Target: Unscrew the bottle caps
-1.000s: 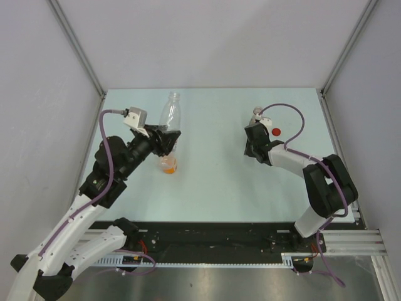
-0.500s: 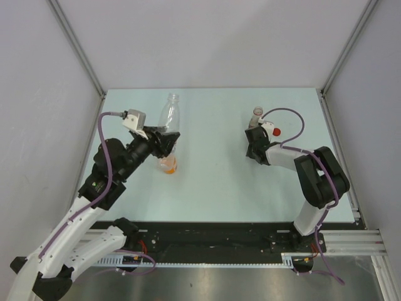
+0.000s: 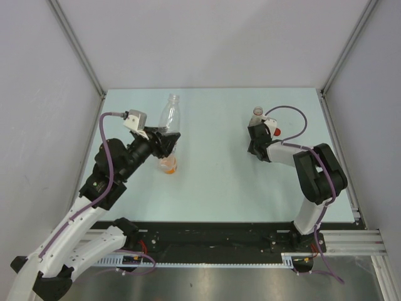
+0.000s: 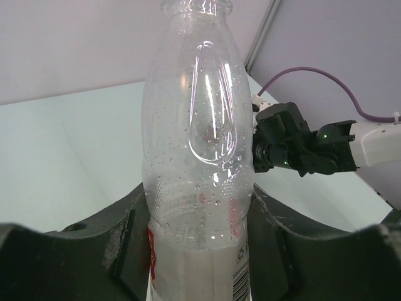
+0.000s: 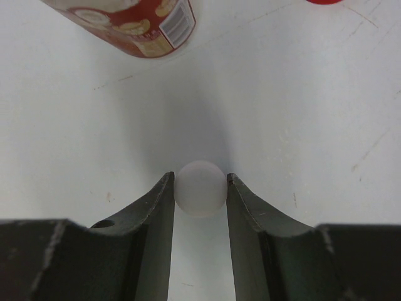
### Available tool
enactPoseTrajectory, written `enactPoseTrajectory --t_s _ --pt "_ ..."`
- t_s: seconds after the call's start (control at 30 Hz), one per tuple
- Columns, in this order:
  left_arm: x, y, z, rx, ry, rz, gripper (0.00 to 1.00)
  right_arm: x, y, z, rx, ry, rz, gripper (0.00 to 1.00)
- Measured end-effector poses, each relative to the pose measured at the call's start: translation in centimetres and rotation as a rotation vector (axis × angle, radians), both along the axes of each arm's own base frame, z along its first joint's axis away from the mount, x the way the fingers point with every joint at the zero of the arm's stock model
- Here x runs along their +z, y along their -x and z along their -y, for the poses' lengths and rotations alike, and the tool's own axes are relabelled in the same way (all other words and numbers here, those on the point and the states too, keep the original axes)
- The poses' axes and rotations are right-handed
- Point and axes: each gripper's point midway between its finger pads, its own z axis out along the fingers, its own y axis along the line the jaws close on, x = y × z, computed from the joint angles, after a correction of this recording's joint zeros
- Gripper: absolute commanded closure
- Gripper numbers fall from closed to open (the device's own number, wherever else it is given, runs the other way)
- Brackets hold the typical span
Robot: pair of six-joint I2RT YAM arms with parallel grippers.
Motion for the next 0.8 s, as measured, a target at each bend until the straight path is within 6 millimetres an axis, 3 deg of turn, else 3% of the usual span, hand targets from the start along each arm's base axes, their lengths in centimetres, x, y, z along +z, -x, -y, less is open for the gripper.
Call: enactPoseTrajectory --t_s 0.2,0.33,0.53,0.8 --pt "-0.06 -0.04 0.02 0.0 -0.001 -0.002 0.96 0.01 -0.96 -0.11 -0.005 -0.002 0.004 0.83" --pt "-0.06 -0.04 0.02 0.0 -0.001 -0.002 0.95 -0.01 -0.99 -0.1 -0.004 -0.001 0.003 0.79" --pt "-0.07 -0.04 0.03 0.0 -0.001 -0.002 0.95 0.0 -0.98 -0.16 -0.002 -0.002 0.001 0.64" --pt "0.01 -0.07 0.04 0.0 0.001 0.002 0.94 -0.01 -0.92 -0.17 -0.001 -0.002 -0.003 0.53"
